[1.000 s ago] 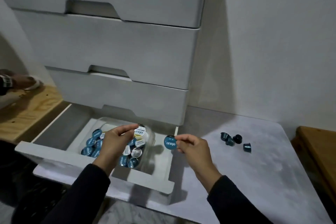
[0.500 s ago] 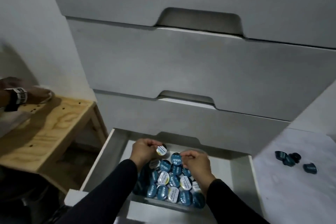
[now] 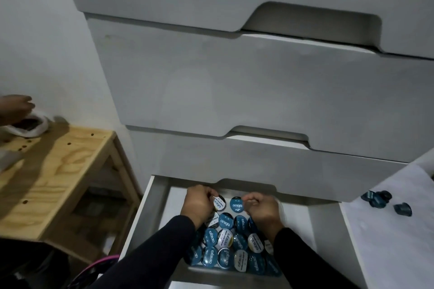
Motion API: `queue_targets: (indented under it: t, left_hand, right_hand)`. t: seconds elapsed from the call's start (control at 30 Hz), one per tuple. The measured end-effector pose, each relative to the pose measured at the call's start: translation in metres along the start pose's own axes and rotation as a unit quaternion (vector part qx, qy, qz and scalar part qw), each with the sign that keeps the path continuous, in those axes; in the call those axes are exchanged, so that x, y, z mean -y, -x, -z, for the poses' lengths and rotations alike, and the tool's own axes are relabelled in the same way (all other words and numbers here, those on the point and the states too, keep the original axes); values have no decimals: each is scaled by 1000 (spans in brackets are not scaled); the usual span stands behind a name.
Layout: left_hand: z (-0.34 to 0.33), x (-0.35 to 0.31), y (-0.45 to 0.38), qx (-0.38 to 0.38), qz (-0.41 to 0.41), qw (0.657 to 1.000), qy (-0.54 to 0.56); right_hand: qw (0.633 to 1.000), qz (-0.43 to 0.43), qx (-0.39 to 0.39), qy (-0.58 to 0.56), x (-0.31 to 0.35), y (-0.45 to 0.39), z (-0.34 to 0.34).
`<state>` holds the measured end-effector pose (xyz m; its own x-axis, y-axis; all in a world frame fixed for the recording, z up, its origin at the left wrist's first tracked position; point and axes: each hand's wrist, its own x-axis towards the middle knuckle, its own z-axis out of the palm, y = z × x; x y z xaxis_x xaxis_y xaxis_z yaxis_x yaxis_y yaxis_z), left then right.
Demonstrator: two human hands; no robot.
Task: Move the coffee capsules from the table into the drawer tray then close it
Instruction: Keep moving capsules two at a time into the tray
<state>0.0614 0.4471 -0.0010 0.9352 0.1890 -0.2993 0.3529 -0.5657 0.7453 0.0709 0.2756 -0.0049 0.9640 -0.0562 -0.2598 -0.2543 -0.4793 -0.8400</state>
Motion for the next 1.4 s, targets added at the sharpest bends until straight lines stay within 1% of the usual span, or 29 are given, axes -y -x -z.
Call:
queue_targets:
  t: [0.07, 0.2, 0.37, 0.57, 0.7, 0.77, 0.83, 1.07, 1.17, 1.4]
  left_hand:
    - [-1, 0, 1, -3, -30, 999, -41]
    - [-4, 4, 3, 32, -80, 993, -87]
    - [3, 9, 1, 41, -103, 982, -150]
    - [14, 12, -6, 49, -125, 972, -194]
    - [21, 13, -8, 73, -132, 966, -212]
    - [37, 19, -2, 70, -125, 967, -209]
    - [39, 21, -4, 73, -132, 967, -207]
    - [34, 22, 0, 84, -162, 959, -216]
    - [32, 21, 0, 85, -157, 961, -211]
    - [37, 25, 1, 65, -168, 955, -237]
  right_hand:
    - [1000, 1, 0, 7, 0, -1, 0]
    - [1000, 2, 16, 8, 3, -1, 0]
    - [999, 7, 41, -6, 5, -1, -5]
    - [998, 6, 62, 1, 7, -1, -10]
    - [998, 1, 68, 2, 13, -3, -16]
    - [996, 17, 82, 3, 22, 2, -28]
    - [996, 18, 85, 3, 23, 3, -31]
    - [997, -2, 72, 0, 23, 5, -30]
    - [997, -15, 71, -1, 22, 6, -28]
    - [997, -2, 82, 4, 28, 8, -36]
